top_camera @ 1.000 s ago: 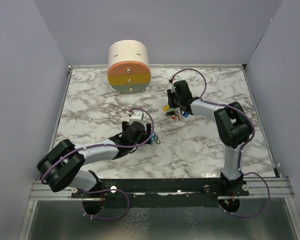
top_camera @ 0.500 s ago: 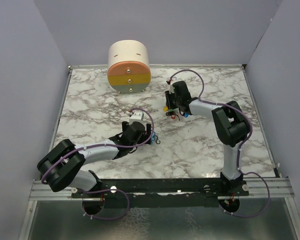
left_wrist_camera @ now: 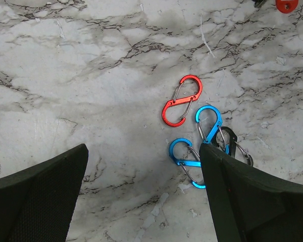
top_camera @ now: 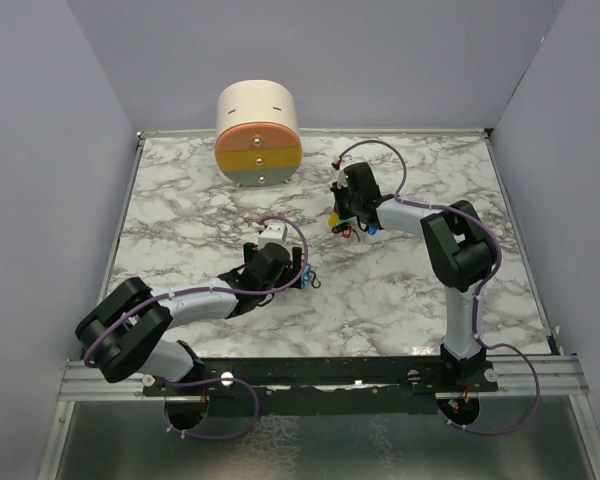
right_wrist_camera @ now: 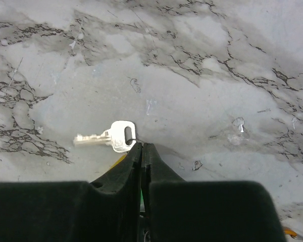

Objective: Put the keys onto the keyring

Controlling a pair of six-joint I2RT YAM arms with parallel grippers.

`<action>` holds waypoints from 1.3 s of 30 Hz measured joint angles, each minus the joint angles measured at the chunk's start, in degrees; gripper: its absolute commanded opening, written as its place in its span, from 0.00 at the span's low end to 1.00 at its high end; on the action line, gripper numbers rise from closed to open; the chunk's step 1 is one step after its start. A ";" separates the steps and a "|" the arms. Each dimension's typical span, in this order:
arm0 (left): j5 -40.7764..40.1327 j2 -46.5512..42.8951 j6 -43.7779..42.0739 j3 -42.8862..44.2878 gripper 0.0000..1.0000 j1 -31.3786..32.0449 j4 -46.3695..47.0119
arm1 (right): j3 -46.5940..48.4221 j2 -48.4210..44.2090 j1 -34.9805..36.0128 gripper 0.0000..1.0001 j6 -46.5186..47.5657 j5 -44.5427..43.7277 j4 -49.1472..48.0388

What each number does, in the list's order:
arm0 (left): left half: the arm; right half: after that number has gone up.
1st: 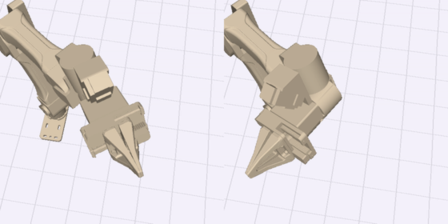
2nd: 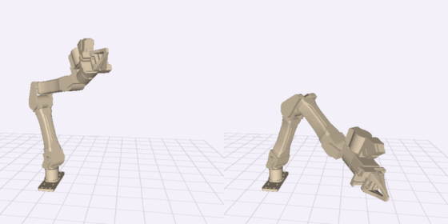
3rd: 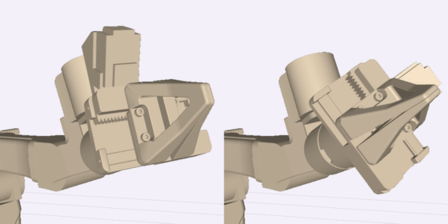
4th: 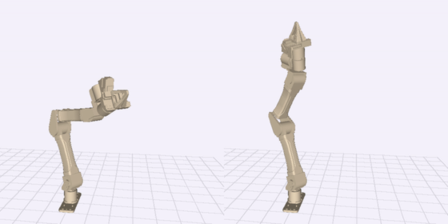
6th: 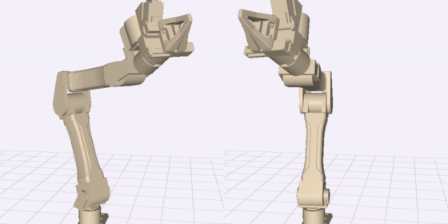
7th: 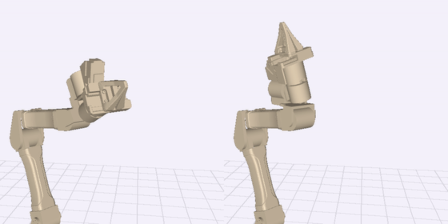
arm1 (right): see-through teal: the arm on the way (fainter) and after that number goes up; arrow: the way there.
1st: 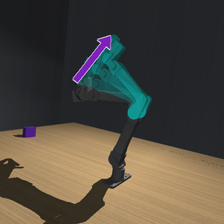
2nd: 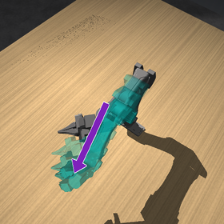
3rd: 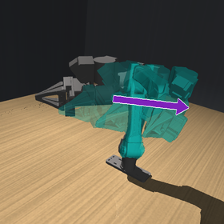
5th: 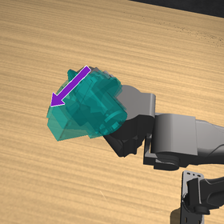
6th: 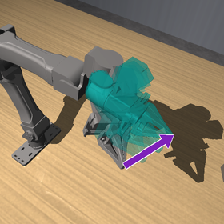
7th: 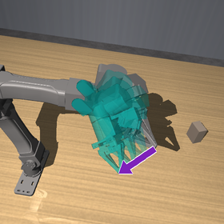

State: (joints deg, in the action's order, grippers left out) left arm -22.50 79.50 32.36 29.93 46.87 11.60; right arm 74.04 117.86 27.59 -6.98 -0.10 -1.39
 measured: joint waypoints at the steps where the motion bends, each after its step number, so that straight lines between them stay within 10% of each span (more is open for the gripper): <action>1: 0.00 0.04 0.00 0.00 0.93 0.00 -0.02 | 0.00 0.00 0.02 0.01 0.04 0.00 0.00; 39: -0.09 0.63 -1.49 0.68 0.86 -0.04 0.92 | -25.59 -27.32 2.43 0.01 -0.66 0.87 -10.67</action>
State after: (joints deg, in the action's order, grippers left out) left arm -22.59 80.14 30.87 30.61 46.83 12.51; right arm 48.45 90.54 30.02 -7.64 0.78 -12.05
